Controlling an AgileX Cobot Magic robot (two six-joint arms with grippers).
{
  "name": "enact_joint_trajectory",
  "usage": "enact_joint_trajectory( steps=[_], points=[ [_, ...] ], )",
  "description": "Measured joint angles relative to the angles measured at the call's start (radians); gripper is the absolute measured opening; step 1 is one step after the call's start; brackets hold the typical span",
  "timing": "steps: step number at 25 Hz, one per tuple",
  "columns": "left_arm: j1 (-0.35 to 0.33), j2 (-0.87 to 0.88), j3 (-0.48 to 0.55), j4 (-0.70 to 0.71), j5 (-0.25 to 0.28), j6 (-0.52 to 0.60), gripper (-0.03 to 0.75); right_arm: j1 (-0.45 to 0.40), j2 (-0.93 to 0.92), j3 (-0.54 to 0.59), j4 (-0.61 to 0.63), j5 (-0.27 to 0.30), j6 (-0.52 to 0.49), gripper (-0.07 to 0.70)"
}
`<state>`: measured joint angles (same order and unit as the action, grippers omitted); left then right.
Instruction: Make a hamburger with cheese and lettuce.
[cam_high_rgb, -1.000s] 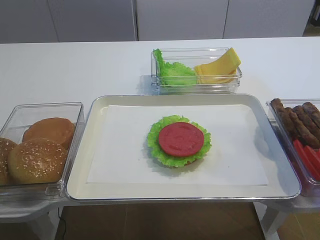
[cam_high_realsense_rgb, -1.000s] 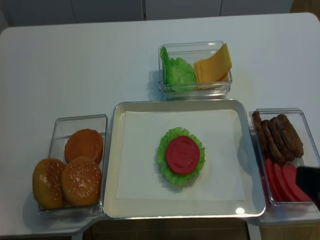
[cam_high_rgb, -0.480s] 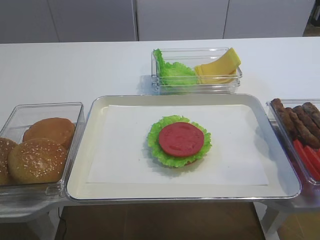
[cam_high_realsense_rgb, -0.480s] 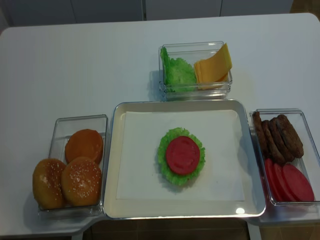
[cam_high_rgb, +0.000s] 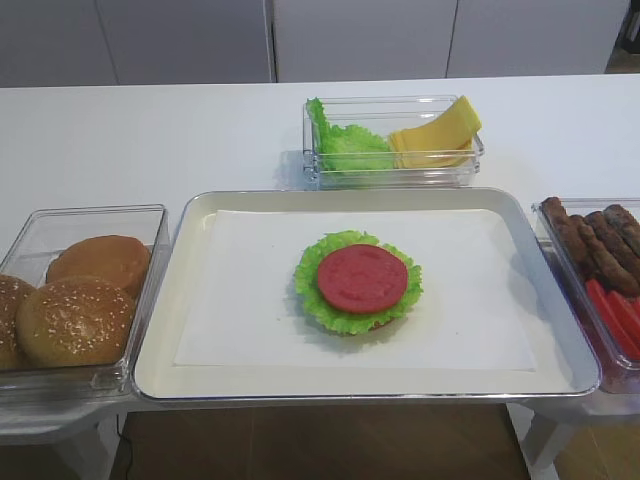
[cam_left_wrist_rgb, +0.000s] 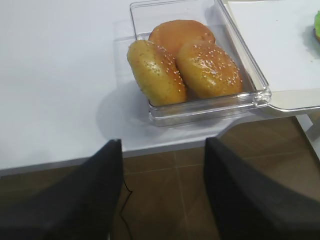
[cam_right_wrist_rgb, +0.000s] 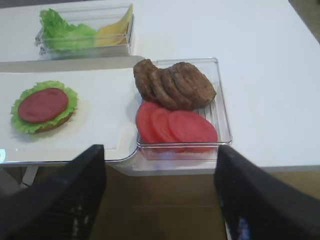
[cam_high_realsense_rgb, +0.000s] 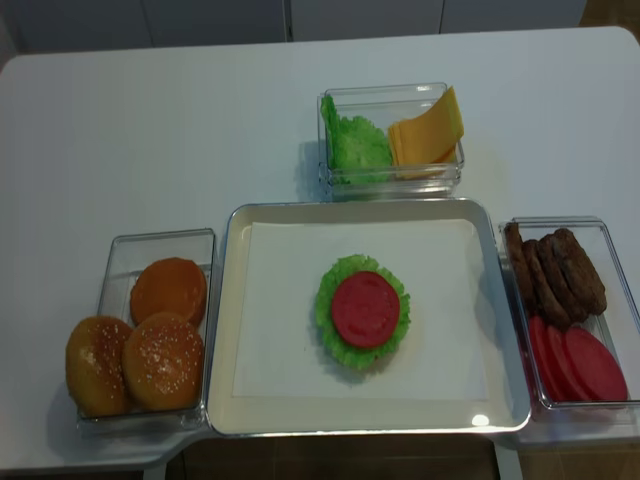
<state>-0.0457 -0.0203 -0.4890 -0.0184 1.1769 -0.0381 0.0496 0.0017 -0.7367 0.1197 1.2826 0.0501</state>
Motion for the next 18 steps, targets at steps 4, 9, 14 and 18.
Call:
enact_joint_trajectory(
  steps=[4,9,14,18],
  points=[
    [0.0,0.0,0.0,0.0,0.0,0.0,0.387,0.0,-0.023,0.018,-0.001,0.002,0.006,0.512],
    [0.0,0.0,0.0,0.0,0.0,0.0,0.387,0.0,-0.025,0.097,-0.016,0.002,0.016,0.512],
    [0.0,0.0,0.0,0.0,0.0,0.0,0.387,0.0,-0.025,0.18,-0.038,0.0,0.018,0.512],
    [0.0,0.0,0.0,0.0,0.0,0.0,0.387,0.0,-0.025,0.208,-0.046,-0.05,0.018,0.512]
  ],
)
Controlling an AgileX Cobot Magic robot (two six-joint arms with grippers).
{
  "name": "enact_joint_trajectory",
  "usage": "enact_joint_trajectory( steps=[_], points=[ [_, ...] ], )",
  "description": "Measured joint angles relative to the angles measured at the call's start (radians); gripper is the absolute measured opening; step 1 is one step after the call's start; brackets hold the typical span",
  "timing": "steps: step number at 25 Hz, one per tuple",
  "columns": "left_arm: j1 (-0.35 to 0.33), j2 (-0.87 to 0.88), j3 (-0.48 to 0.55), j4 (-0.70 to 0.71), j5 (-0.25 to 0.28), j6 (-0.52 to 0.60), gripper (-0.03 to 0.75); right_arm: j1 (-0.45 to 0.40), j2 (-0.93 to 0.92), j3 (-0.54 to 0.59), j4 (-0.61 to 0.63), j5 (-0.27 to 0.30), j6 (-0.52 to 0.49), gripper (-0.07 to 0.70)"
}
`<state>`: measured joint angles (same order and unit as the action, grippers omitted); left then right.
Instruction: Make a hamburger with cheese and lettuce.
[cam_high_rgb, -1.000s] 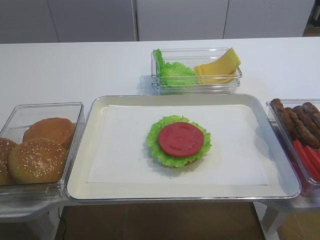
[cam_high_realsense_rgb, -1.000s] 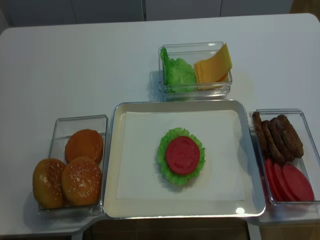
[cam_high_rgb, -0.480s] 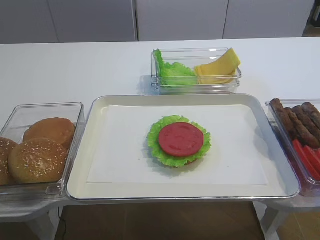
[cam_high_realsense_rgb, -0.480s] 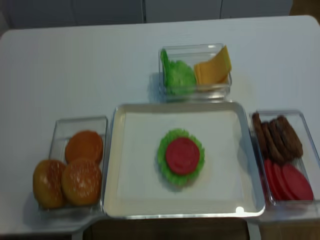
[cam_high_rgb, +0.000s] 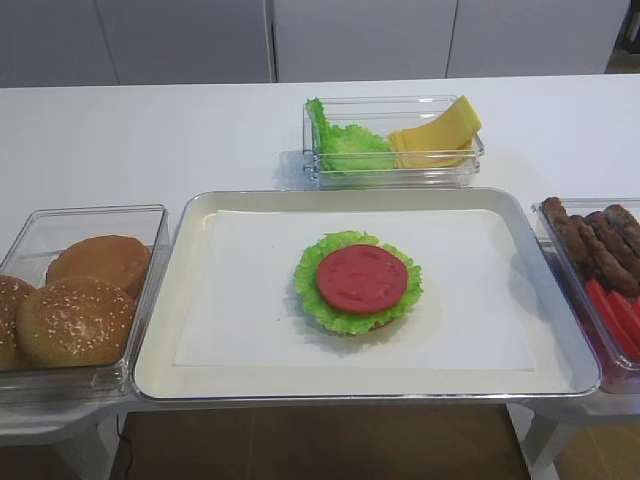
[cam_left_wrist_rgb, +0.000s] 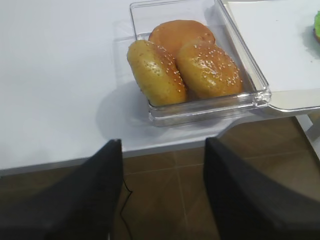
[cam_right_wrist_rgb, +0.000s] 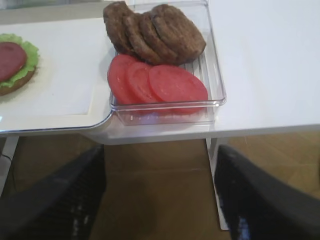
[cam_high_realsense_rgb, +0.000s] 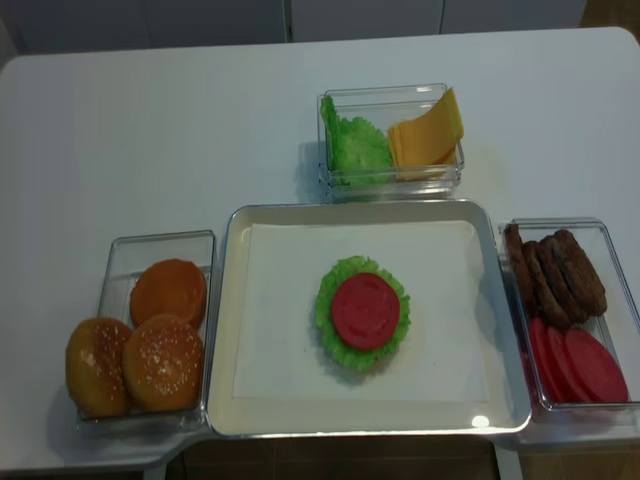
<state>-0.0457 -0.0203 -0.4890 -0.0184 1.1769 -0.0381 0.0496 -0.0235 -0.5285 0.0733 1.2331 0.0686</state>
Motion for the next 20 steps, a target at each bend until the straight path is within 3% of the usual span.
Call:
enact_joint_trajectory(
  steps=[9,20],
  points=[
    [0.0,0.0,0.0,0.0,0.0,0.0,0.387,0.0,0.0,0.028,-0.008,-0.087,0.0,0.512],
    [0.0,0.0,0.0,0.0,0.0,0.0,0.387,0.0,0.0,0.04,-0.053,-0.102,-0.002,0.512]
  ],
)
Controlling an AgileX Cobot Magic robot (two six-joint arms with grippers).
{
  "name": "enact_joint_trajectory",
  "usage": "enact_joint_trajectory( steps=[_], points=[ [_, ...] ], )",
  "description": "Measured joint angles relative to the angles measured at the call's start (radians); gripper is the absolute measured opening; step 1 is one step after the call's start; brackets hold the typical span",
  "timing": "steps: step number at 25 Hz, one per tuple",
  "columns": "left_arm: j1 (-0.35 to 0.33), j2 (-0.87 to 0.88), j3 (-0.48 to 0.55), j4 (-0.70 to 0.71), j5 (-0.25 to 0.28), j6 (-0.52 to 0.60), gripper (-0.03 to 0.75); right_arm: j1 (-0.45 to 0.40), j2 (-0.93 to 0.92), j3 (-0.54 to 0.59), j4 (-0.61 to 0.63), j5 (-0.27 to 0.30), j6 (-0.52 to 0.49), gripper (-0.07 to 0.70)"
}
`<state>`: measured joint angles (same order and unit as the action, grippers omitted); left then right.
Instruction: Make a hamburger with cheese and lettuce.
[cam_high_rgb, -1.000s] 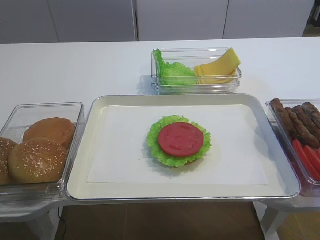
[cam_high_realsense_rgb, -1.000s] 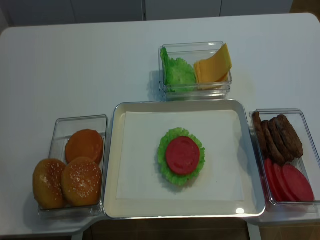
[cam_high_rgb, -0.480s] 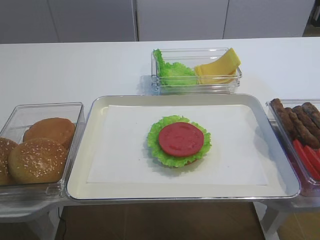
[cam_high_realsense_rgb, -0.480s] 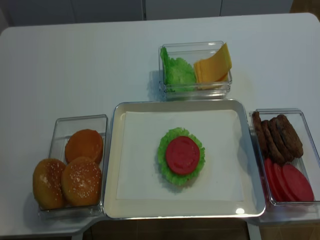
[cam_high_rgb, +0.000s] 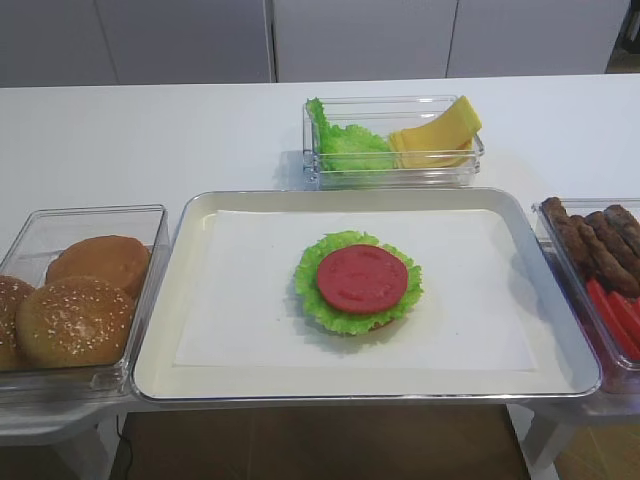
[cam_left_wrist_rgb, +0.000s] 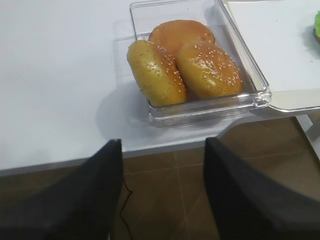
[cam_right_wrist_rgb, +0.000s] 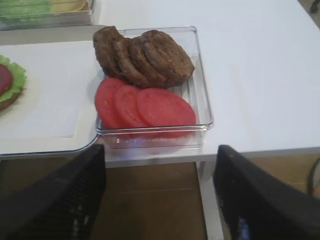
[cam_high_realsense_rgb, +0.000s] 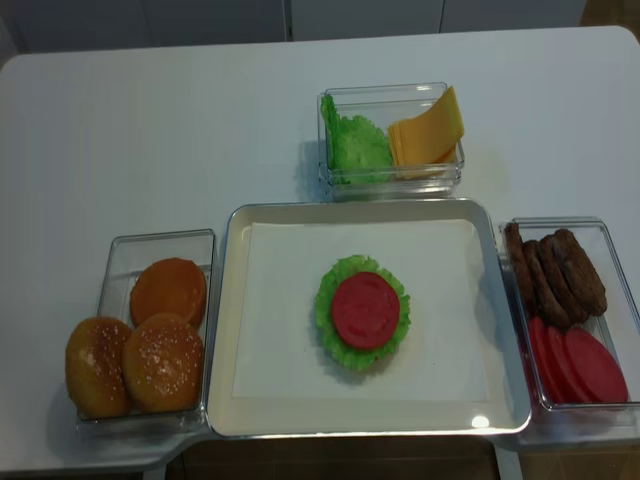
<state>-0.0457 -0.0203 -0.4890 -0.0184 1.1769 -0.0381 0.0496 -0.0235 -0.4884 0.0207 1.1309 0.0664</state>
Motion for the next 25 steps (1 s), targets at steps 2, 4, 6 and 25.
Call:
enact_joint_trajectory(
  steps=[2,4,6,25],
  points=[
    [0.0,0.0,0.0,0.0,0.0,0.0,0.387,0.0,0.0,0.0,-0.021,0.0,0.0,0.512],
    [0.0,0.0,0.0,0.0,0.0,0.0,0.387,0.0,0.0,0.0,-0.021,0.0,0.0,0.512],
    [0.0,0.0,0.0,0.0,0.0,0.0,0.387,0.0,0.0,0.0,-0.021,0.0,0.0,0.512],
    [0.0,0.0,0.0,0.0,0.0,0.0,0.387,0.0,0.0,0.0,0.001,0.0,0.0,0.512]
  ],
)
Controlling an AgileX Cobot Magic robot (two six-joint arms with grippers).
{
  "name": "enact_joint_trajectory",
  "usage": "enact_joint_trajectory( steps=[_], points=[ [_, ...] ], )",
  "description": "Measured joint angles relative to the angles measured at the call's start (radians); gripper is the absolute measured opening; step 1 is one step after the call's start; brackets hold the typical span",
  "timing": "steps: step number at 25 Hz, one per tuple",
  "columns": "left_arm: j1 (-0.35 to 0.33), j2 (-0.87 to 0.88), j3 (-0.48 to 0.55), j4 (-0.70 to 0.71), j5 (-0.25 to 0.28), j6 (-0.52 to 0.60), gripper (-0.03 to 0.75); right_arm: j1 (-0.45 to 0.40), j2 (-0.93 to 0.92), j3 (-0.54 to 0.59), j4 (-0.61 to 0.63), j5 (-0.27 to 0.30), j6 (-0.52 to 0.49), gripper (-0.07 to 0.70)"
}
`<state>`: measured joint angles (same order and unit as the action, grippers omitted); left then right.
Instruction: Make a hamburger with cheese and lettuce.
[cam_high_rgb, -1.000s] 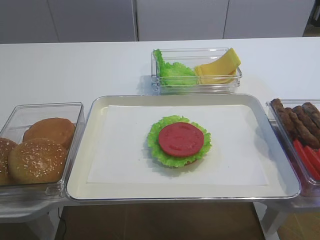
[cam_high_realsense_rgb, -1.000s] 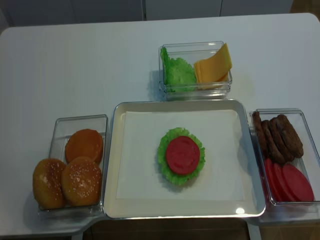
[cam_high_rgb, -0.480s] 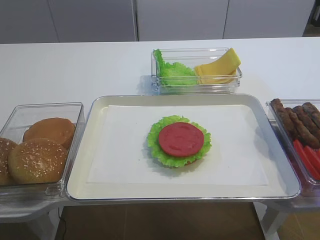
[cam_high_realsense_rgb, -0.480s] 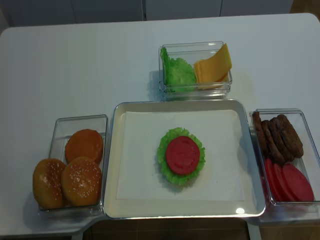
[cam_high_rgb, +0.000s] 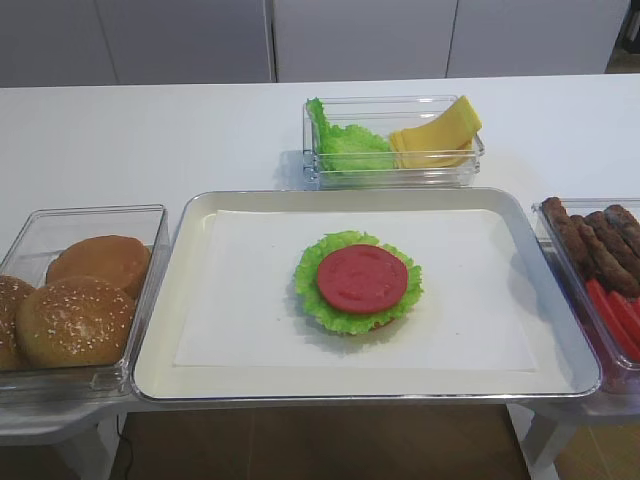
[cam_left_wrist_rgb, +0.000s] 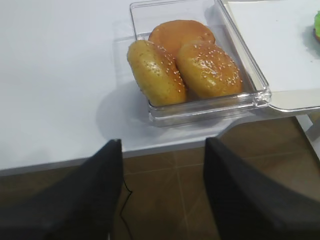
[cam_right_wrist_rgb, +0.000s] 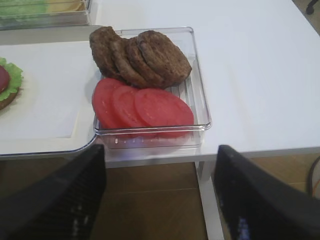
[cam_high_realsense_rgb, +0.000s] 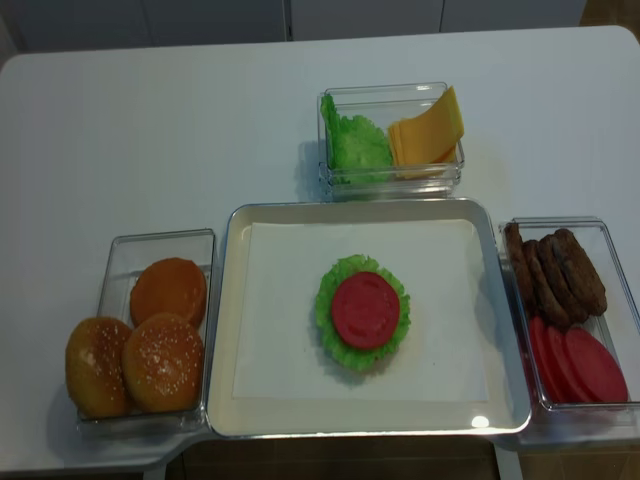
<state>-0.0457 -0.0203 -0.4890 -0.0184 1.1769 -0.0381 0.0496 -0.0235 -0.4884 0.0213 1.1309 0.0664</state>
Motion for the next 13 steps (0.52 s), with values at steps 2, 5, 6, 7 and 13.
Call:
enact_joint_trajectory(
  steps=[2,5,6,7,13],
  points=[
    [0.0,0.0,0.0,0.0,0.0,0.0,0.387,0.0,0.0,0.0,0.002,0.0,0.001,0.512],
    [0.0,0.0,0.0,0.0,0.0,0.0,0.387,0.0,0.0,0.0,0.002,0.0,0.002,0.512],
    [0.0,0.0,0.0,0.0,0.0,0.0,0.387,0.0,0.0,0.0,0.002,0.0,0.004,0.512],
    [0.0,0.0,0.0,0.0,0.0,0.0,0.387,0.0,0.0,0.0,0.002,0.0,0.004,0.512],
    [0.0,0.0,0.0,0.0,0.0,0.0,0.387,0.0,0.0,0.0,0.002,0.0,0.004,0.512]
  ],
)
